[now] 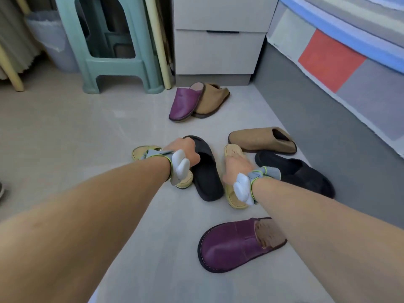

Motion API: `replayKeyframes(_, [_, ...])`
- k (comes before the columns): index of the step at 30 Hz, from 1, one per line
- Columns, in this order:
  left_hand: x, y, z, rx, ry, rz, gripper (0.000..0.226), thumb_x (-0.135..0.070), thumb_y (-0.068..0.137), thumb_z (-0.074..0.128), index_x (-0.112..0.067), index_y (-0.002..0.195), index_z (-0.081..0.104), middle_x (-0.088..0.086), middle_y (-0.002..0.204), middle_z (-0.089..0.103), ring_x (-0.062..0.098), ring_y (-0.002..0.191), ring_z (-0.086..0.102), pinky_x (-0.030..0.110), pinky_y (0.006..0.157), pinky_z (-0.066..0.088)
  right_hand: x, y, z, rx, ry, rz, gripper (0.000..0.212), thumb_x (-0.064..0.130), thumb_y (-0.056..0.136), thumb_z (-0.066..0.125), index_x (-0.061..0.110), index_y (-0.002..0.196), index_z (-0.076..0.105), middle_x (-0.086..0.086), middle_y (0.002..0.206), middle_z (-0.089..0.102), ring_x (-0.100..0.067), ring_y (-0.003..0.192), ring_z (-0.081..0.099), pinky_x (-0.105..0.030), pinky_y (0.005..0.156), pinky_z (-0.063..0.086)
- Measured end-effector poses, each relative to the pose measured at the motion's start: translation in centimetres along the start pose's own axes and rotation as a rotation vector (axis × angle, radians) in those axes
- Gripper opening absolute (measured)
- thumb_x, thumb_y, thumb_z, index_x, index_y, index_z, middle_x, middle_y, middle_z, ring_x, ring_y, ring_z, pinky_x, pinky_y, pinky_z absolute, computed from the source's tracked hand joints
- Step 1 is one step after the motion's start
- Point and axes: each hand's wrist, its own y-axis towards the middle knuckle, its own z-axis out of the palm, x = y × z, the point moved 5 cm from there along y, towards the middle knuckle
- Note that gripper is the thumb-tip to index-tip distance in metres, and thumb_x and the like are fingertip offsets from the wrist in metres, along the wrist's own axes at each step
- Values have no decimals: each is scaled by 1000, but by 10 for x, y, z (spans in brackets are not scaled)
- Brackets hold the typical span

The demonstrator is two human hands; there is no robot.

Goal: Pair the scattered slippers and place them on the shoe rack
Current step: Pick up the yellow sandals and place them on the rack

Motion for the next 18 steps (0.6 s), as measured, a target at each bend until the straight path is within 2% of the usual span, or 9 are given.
replayKeyframes(2, [3,6,5,-1,13,-19,31,-15,76,49,-7,101,65,12,94,67,27,71,57,34,65,51,-15,1,9,-28,-127,-51,40,18,87,56,14,127,49,-9,130,47,-30,123,45,-35,89,39])
replayKeyframes(6, [16,22,18,-22,8,-98,29,-12,75,49,-6,99,65,14,92,67,29,70,59,35,65,54,-25,16,12,-208,-204,-153,40,10,81,54,14,120,46,-12,118,54,-33,111,51,-37,83,38])
replayKeyframes(9, [25,28,18,-80,-3,-134,29,-11,76,48,-5,99,64,16,92,67,28,67,55,34,61,50,-17,24,-3,-445,-80,-223,37,8,78,54,12,115,49,-12,108,52,-34,95,53,-37,75,35])
replayKeyframes(11, [30,27,10,-122,-6,-153,29,-11,76,48,-6,99,65,15,94,67,29,72,59,36,66,54,1,26,-18,-585,48,-271,27,11,85,55,10,112,55,-13,103,52,-37,82,56,-36,66,29])
replayKeyframes(13, [41,20,-1,-173,18,-199,27,-13,77,50,-9,100,65,12,97,66,30,80,62,35,69,55,29,24,-32,-690,175,-315,21,17,90,57,9,109,57,-14,101,53,-38,76,58,-34,60,30])
replayKeyframes(16, [69,-2,-28,-302,42,-292,26,-19,81,52,-10,102,63,11,100,65,31,84,61,34,72,53,85,17,-43,-630,379,-372,20,23,94,52,15,112,55,-9,110,54,-37,88,60,-38,65,40])
replayKeyframes(18, [79,-14,-42,-426,62,-313,26,-25,82,55,-9,101,63,12,103,63,32,89,58,36,74,50,112,14,-41,-565,476,-338,18,24,93,52,17,109,56,-7,109,58,-33,93,59,-35,69,40])
